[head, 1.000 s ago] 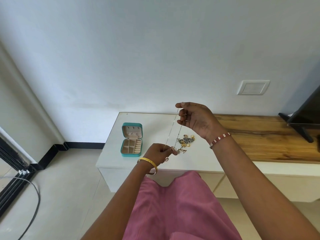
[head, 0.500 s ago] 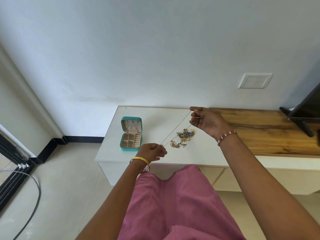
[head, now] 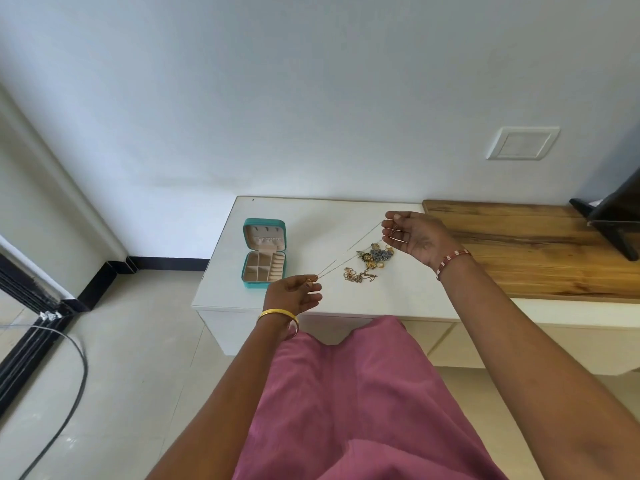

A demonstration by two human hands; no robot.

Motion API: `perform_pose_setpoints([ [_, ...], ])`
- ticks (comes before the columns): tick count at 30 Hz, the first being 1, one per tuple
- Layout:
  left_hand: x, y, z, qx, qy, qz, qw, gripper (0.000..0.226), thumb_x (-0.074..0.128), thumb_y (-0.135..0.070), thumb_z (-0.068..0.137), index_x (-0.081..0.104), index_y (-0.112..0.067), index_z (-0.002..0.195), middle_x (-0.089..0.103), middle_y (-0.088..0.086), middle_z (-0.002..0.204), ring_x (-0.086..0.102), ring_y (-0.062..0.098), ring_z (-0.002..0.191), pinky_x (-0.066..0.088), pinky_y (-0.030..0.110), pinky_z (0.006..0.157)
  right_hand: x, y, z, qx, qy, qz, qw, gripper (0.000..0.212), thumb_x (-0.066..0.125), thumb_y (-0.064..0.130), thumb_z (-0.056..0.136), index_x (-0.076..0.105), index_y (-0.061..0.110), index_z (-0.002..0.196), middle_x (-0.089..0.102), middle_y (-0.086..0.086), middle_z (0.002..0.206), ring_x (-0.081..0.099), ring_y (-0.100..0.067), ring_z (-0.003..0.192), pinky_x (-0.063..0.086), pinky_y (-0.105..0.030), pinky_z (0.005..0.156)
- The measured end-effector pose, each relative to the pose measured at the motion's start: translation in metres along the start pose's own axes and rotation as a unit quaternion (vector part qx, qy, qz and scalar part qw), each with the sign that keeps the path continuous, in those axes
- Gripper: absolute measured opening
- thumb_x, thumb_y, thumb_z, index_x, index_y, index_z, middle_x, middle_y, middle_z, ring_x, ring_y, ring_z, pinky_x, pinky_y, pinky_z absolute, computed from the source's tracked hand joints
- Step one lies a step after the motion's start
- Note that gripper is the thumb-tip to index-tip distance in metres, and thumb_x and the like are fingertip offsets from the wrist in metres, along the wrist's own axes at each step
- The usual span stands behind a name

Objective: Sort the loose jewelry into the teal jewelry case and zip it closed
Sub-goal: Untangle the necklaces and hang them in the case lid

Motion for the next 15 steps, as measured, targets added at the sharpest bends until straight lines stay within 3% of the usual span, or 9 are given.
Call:
perform_pose_setpoints([
  [5, -0.01, 0.01, 0.006, -0.011, -0.057, -0.036, 0.998, 0.024, 0.044, 0.005, 0.092, 0.058, 0.01, 0.11, 0.062, 0.008, 0.077, 0.064, 0.012, 0.056, 0.054, 0.016, 0.056, 0.012, -0.003, 0.014, 0.003, 0.03, -0.031, 0.999, 0.019, 0.043, -0.001, 0.094, 0.06, 0.002, 0.086, 0.057, -0.011, 0.075, 0.059, -0.022, 0.068, 0.059, -0.031, 0.063],
  [8, -0.015, 0.014, 0.012, -0.017, -0.08, -0.053, 0.995, 0.024, 0.045, 0.007, 0.091, 0.057, 0.011, 0.111, 0.061, 0.008, 0.077, 0.06, 0.02, 0.068, 0.054, 0.015, 0.056, 0.014, -0.007, 0.024, 0.008, 0.035, -0.075, 0.997, 0.02, 0.043, 0.0, 0.095, 0.061, 0.003, 0.086, 0.056, -0.01, 0.073, 0.059, -0.022, 0.066, 0.059, -0.031, 0.062],
  [15, -0.022, 0.036, 0.029, -0.052, -0.115, -0.098, 0.987, 0.024, 0.047, 0.005, 0.09, 0.058, 0.008, 0.111, 0.061, 0.009, 0.077, 0.06, 0.019, 0.069, 0.054, 0.016, 0.057, 0.019, -0.021, 0.056, 0.02, 0.013, -0.176, 0.984, 0.021, 0.046, 0.003, 0.094, 0.063, 0.006, 0.082, 0.049, -0.006, 0.065, 0.05, -0.017, 0.058, 0.053, -0.03, 0.06],
])
Point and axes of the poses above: each hand's wrist, its own z-axis towards the middle knuckle, its own x-axis out of the palm, y = z × x, the point moved 9 cm from there along z, towards the middle knuckle
